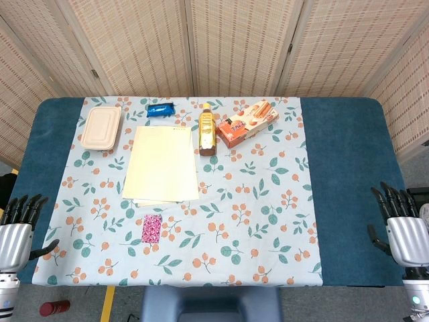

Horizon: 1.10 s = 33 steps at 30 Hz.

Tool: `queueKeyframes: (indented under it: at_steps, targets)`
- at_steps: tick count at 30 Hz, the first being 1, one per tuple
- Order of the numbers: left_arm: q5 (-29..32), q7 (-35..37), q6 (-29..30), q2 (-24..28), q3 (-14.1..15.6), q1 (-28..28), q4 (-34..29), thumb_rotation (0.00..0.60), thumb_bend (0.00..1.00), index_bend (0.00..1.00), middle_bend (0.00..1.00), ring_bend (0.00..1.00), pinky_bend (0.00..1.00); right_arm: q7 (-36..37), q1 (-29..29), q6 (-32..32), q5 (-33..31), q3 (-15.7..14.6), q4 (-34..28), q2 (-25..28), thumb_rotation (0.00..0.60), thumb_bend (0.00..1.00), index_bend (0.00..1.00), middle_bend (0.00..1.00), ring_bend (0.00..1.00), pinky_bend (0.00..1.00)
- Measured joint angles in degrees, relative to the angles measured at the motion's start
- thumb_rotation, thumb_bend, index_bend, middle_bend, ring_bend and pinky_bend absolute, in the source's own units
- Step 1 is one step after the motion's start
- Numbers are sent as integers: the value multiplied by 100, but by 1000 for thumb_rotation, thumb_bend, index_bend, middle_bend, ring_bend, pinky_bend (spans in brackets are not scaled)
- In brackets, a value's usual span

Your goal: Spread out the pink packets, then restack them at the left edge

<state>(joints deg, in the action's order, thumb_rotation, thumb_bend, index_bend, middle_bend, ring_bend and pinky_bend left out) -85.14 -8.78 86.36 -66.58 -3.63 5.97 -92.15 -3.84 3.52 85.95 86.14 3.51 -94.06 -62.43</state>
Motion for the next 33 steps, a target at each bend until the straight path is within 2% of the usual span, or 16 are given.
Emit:
queueKeyframes:
  at_steps: [20, 33]
  targets:
    - [-181, 11, -6, 33, 55, 39, -21, 600, 213, 194, 130, 61, 0, 152, -96, 117, 33, -19, 83, 2, 600, 453, 5, 11, 0, 0]
    - [-748, 415, -561, 200, 135, 570, -124, 600, 216, 244, 130, 80, 0, 74, -134, 167, 8, 3, 36, -12, 600, 453, 5, 11, 0, 0]
